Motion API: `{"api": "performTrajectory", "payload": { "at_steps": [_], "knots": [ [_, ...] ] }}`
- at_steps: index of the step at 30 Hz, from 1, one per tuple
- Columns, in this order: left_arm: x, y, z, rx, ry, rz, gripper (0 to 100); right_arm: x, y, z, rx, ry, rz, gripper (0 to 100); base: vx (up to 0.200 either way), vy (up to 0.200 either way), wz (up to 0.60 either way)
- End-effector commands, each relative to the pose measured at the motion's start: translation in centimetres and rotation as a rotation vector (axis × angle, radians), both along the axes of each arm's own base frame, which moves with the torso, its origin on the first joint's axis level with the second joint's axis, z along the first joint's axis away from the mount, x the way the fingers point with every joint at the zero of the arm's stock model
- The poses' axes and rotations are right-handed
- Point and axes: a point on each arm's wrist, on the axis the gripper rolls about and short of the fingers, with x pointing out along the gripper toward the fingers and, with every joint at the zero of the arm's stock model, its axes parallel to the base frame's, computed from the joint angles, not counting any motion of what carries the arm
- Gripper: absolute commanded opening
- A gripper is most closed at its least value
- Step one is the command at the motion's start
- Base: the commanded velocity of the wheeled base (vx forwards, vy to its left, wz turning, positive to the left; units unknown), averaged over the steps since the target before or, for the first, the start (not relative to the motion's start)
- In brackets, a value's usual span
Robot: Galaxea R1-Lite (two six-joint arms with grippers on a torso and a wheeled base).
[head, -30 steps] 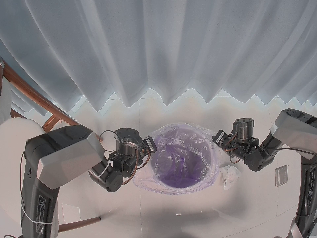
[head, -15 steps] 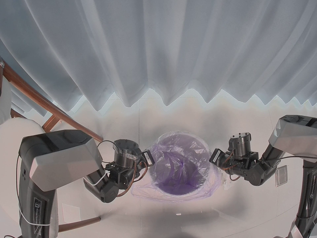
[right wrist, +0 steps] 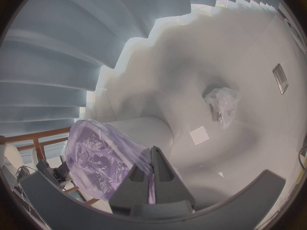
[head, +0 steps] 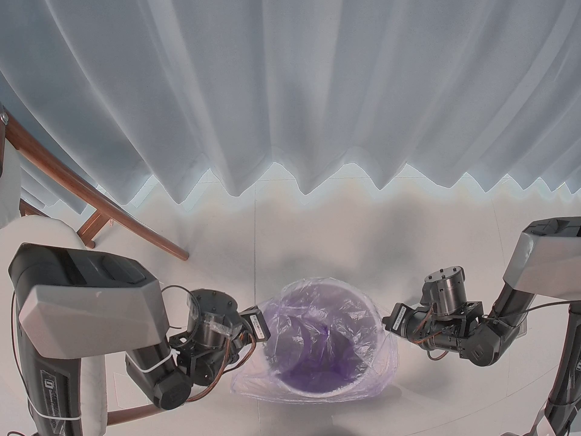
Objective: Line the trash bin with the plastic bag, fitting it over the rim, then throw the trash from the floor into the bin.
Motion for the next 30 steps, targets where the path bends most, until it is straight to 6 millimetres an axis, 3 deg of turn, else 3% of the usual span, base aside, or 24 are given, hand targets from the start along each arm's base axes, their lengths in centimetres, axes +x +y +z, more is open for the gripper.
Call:
{"api": "performTrajectory", "payload": {
  "at_steps": [1, 16, 24, 30],
  "knots": [
    [-3.6, 1.0, -0.7, 0.033, 0.017, -0.017, 0, -3.3, 0.6, 0.8, -0.010, 0.027, 0.047, 0, 0.000, 0.000, 0.00],
    [-3.6, 1.1, -2.0, 0.034, -0.034, 0.051, 0, -2.8, 0.6, 0.6, -0.064, -0.006, -0.026, 0, 0.000, 0.000, 0.00],
    [-2.1, 1.2, -3.3, 0.046, -0.032, 0.085, 0, -1.9, 0.1, 0.4, -0.061, -0.010, -0.055, 0, 0.000, 0.000, 0.00],
    [0.0, 1.3, -3.2, 0.015, -0.071, 0.123, 0, 0.3, 0.2, 0.6, -0.023, -0.043, -0.103, 0, 0.000, 0.000, 0.00]
  ]
}}
